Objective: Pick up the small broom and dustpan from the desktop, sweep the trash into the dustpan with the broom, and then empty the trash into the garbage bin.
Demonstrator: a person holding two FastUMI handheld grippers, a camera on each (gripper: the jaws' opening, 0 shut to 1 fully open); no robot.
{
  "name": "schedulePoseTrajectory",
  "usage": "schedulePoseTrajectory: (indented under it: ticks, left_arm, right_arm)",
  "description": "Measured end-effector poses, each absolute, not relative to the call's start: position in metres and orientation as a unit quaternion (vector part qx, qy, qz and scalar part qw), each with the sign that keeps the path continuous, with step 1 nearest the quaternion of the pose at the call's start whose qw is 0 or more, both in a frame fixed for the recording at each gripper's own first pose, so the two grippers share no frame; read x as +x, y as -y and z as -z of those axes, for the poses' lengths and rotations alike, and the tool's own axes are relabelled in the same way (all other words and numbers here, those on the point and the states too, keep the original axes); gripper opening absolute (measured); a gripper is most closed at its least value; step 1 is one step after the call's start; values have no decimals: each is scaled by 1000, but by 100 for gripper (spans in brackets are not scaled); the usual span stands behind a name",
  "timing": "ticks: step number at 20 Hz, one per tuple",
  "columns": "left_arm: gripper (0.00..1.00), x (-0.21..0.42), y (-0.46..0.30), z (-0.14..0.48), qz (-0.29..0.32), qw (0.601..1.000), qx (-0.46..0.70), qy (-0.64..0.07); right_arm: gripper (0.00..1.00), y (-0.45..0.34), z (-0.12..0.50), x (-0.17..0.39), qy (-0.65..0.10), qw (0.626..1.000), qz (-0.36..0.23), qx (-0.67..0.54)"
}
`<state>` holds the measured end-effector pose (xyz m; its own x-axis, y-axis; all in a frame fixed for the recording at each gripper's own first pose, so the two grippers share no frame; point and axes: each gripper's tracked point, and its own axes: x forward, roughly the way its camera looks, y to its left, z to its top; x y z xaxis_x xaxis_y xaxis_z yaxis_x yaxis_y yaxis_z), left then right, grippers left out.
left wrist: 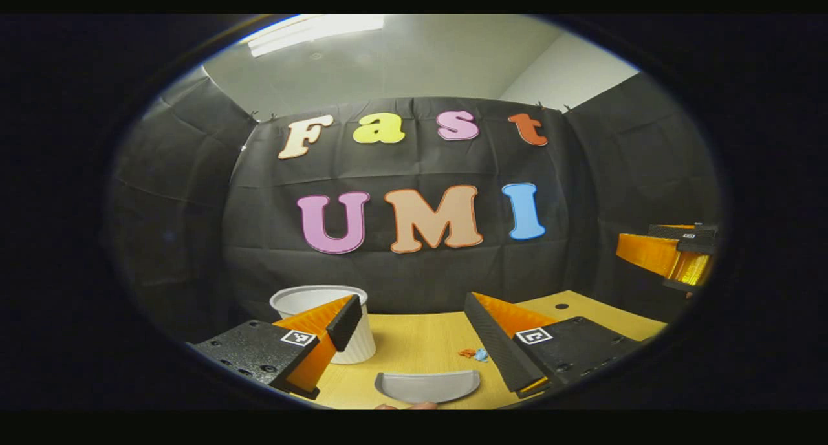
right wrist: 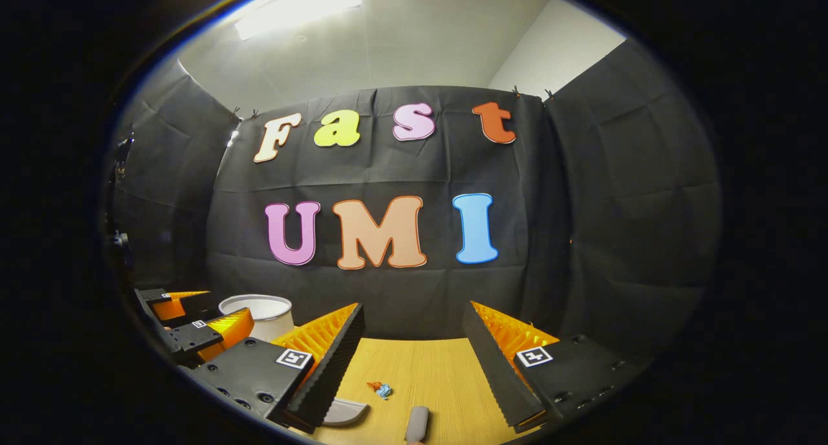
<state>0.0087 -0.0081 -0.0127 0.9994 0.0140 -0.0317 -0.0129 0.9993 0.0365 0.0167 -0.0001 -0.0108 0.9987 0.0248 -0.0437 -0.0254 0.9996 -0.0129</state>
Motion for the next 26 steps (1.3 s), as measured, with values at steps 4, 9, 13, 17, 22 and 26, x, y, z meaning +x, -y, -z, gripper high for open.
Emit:
schedulePoseTrajectory:
  ticks: [4, 9, 13, 17, 22, 26]
  left_arm:
    - [98, 7, 6, 12, -14, 1000, 22, -16]
    - [98, 5, 5, 14, -16, 999, 25, -20]
    - [97, 4, 3, 19, -18, 999, 31, -28]
    - [94, 3, 3, 27, -15, 999, 32, -40]
    - [94, 3, 4, 49, -8, 997, 33, -68]
    - [94, -1, 6, 85, -1, 992, 32, -120]
  right_arm:
    - [99, 0, 14, 15, -27, 999, -17, -7]
    - [99, 1, 16, 15, -32, 999, -20, -10]
    - [99, 0, 22, 16, -43, 999, -22, -10]
    - [99, -4, 31, 18, -58, 998, -25, -12]
    - [99, -5, 55, 21, -92, 995, -28, -10]
    - [99, -3, 89, 23, -135, 990, -26, -16]
